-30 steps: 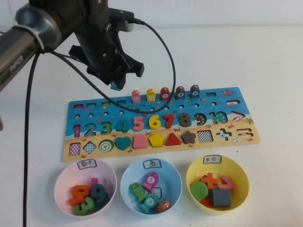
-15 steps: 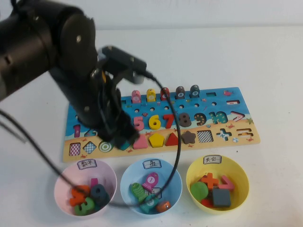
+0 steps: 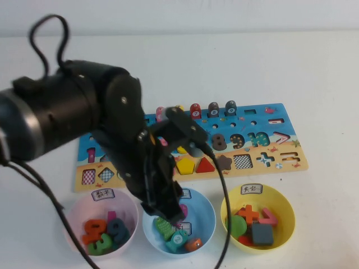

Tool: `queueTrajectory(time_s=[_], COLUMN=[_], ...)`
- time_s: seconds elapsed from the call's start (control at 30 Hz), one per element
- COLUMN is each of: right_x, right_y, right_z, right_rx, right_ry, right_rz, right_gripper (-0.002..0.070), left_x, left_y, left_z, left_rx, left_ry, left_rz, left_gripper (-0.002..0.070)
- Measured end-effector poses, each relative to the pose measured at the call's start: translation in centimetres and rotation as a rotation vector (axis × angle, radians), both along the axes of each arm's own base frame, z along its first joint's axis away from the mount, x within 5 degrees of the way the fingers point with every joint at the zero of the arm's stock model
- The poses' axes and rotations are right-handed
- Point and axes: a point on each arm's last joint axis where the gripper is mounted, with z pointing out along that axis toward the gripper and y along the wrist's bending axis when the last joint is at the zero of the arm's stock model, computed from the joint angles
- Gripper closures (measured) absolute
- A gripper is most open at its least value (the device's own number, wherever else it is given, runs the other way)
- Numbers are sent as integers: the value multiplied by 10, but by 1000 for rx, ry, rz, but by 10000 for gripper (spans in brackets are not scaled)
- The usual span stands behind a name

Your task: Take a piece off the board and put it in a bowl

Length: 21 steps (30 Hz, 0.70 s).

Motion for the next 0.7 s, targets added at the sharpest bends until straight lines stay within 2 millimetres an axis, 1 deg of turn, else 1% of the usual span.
queueTrajectory(time_s=[0.13,0.23,0.4,0.7], right_x=[0,0,0,0], right_y=[0,0,0,0], right_z=[0,0,0,0], right_rx=[0,0,2,2], right_ry=[0,0,0,0], right_rz=[0,0,0,0], right_gripper=[694,694,694,694], left_x=[1,4,10,15], left_y=[-19,-27,-32,-37], left_z=[-17,-28,-44,-57], left_rx=[-3,-9,9,11], left_ry=[-15,-28,-16,-20], left_rz=[-59,-83,-96,-95], left_gripper=[476,476,476,476])
